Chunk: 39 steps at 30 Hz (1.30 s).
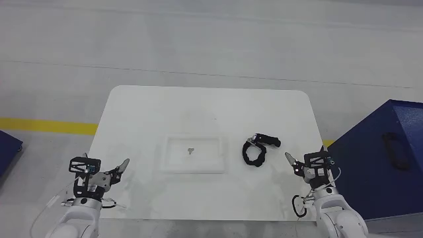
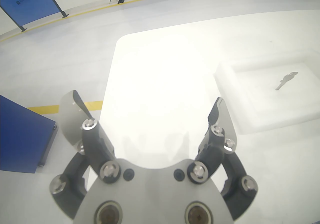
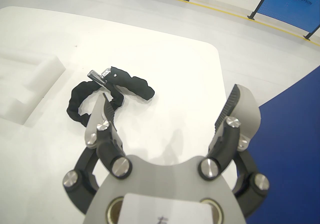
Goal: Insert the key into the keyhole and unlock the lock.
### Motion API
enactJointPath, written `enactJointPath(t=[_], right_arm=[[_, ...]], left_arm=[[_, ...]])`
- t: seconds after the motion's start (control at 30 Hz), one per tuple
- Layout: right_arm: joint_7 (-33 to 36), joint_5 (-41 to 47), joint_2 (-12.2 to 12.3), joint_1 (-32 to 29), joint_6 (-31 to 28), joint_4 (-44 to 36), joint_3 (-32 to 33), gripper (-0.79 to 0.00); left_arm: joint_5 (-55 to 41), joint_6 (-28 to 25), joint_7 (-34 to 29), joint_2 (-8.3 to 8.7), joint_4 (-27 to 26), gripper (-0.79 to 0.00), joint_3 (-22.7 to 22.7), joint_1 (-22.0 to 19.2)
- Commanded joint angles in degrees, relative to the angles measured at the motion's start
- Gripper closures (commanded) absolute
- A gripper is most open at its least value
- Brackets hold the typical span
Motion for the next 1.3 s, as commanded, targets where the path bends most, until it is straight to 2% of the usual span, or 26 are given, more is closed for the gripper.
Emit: enactJointPath(t=[0.0,1.0,1.07,1.13,1.27], right_arm=[[0.0,0.0,0.0,0.0,0.0,0.0,0.0,-0.785],[0.0,0.0,0.0,0.0,0.0,0.0,0.0,-0.785],[0.0,0.0,0.0,0.0,0.0,0.0,0.0,-0.785],[0.0,0.0,0.0,0.0,0.0,0.0,0.0,-0.785],[0.0,0.0,0.0,0.0,0.0,0.0,0.0,-0.785]], left_arm=[[0.0,0.0,0.0,0.0,0.0,-0.784,0.0,0.0],[-0.18,-0.7,-0.25,0.01,-0.41,-0.785,0.16,-0.12],[-2.73,-5.94,-5.58,0.24,-2.55,-0.785,-0.04,-1.55],[-9.11,-12.17,-12.23,0.48,-3.87,-0.785,-0.84,-4.38],[-20.41,-20.43,-27.01,0.84,-3.88,-0.785,0.36,-12.3]])
